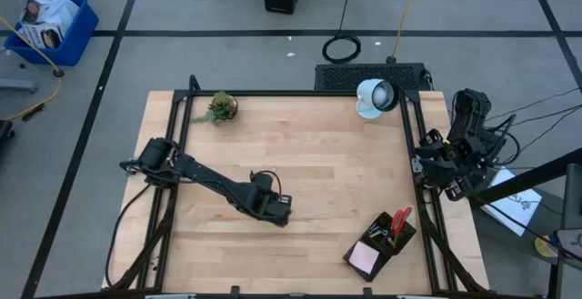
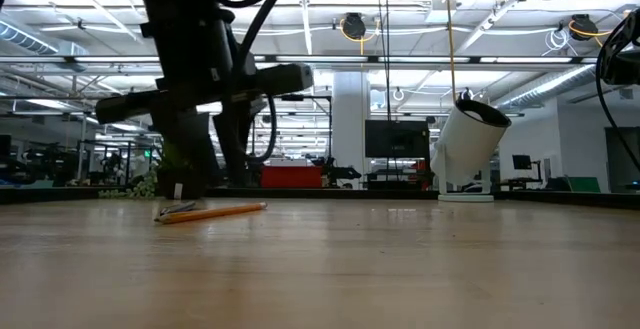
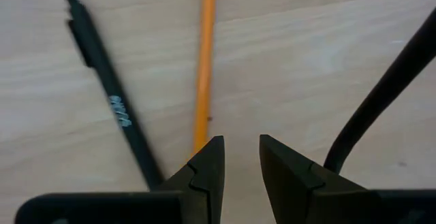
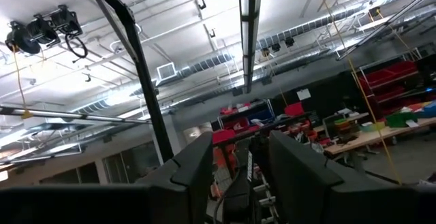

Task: Pick and place office supplies into organizer
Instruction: Put the light orange pencil into the desk organizer

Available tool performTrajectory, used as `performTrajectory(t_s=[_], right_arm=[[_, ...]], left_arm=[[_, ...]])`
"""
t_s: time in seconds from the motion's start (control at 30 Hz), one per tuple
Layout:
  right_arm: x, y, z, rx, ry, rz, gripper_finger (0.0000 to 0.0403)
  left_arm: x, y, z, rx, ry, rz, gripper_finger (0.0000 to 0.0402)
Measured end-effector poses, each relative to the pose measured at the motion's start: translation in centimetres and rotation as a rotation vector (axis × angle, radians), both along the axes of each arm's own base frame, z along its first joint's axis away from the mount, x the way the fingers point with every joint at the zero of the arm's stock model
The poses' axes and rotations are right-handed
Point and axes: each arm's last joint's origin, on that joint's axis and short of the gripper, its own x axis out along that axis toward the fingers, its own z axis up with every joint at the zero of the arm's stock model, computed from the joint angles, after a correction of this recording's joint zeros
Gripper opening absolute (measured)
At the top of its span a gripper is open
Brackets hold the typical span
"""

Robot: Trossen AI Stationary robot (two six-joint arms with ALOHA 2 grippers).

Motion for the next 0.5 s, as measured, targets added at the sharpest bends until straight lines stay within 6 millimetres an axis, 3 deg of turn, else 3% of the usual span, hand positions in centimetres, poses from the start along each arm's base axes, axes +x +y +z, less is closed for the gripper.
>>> performTrajectory(t_s=[0.5], right_arm=[[0.0,0.0,-0.1,0.004,0.021,-0.016,0.0134]], left_arm=[[-0.5,0.1,-1.7,0.016,0.121,0.002,0.0097]])
